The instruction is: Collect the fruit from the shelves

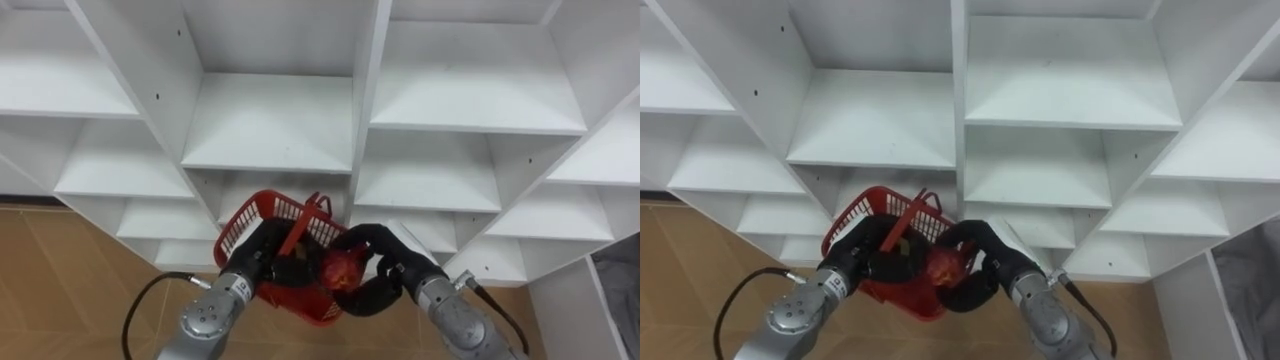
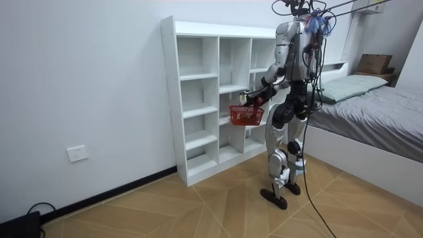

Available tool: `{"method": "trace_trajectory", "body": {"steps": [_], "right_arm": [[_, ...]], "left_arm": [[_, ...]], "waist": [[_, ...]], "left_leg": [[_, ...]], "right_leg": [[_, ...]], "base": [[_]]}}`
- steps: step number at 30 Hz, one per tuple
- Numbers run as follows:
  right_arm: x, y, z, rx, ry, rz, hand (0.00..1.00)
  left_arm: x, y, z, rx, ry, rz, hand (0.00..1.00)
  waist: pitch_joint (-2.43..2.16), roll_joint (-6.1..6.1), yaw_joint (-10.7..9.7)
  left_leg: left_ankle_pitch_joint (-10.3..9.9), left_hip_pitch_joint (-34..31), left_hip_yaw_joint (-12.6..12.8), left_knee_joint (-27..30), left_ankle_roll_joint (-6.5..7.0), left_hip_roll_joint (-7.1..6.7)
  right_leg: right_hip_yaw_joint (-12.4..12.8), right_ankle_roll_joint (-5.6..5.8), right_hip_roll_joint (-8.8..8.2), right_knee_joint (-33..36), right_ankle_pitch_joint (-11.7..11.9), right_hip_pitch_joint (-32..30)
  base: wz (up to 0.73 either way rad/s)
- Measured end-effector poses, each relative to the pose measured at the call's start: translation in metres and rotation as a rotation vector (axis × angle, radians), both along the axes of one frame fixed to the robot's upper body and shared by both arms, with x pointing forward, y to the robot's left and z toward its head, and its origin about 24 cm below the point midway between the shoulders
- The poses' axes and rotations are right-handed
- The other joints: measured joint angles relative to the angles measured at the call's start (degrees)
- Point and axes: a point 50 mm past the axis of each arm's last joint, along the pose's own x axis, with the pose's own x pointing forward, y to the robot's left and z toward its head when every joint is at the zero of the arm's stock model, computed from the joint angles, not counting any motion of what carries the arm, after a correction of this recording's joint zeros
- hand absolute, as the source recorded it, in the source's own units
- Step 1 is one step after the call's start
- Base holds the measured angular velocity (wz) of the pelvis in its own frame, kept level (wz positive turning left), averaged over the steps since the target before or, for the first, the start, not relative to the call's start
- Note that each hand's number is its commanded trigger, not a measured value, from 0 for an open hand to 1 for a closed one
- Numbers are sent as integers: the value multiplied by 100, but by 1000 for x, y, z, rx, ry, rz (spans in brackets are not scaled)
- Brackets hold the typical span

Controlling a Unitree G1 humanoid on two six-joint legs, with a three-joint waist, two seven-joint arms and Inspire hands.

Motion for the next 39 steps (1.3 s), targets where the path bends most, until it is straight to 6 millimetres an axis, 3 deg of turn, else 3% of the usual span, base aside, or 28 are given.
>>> {"method": "trace_trajectory", "body": {"steps": [6, 26, 28, 29, 30, 39], "right_arm": [[-1, 0, -1, -6, 10, 2, 100], [-1, 2, -2, -3, 24, -6, 100], [-1, 2, -2, -3, 26, -6, 60], [-1, 2, -2, -3, 26, -6, 10], [-1, 2, -2, -3, 26, -6, 0], [-1, 7, -2, 9, 27, 2, 0]], "left_arm": [[-1, -1, 0, 2, 1, -8, 100], [1, -8, 4, -8, -22, -32, 100], [1, -8, 4, -10, -21, -33, 100], [1, -8, 4, -10, -21, -33, 100], [1, -8, 4, -10, -21, -34, 100], [-1, -15, 4, -16, -16, -60, 100]], "waist": [[49, -81, -6], [40, -68, 10], [41, -67, 16], [41, -67, 16], [40, -65, 15], [34, -42, 14]], "left_leg": [[0, -25, 3, 0, 0, -4], [0, -56, 2, 15, 0, -2], [0, -58, 1, 14, 0, 0], [0, -57, 1, 14, 0, 0], [0, -56, 1, 14, 0, 0], [0, -54, 0, 17, 0, 3]], "right_leg": [[7, 2, 0, -13, -2, -23], [3, 2, -2, 34, -1, -55], [1, 2, -2, 46, -1, -58], [0, 2, -2, 47, -1, -58], [-1, 2, -2, 50, -1, -59], [-3, 1, -2, 64, -1, -59]], "base": [[0], [0], [0], [0], [0], [0]]}}
